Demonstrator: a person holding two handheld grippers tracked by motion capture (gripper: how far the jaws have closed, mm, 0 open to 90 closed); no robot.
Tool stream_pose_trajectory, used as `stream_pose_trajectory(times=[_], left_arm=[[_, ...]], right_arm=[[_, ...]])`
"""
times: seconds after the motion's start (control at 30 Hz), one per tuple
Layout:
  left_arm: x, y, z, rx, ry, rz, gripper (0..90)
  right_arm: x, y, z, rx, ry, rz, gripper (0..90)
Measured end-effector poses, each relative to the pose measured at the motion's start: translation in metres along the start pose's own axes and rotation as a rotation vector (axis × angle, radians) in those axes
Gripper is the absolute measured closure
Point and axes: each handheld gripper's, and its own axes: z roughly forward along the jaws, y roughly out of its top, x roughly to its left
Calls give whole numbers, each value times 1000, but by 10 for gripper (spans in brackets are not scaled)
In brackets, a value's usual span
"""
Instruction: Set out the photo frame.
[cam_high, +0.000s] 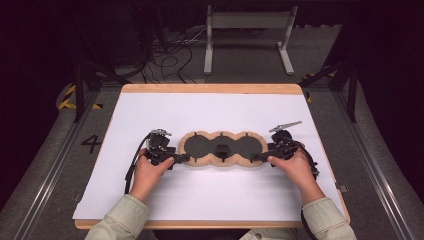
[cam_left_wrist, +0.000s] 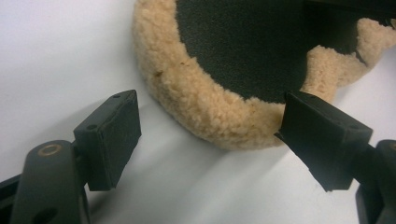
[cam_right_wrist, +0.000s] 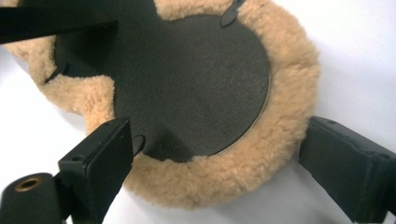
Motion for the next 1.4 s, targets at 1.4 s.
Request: stream_pose_trajectory(times=[1.4], left_arm=[[-9, 4, -1, 19, 19, 6, 329]], right_arm=[[10, -4, -2, -81, -96, 109, 255]])
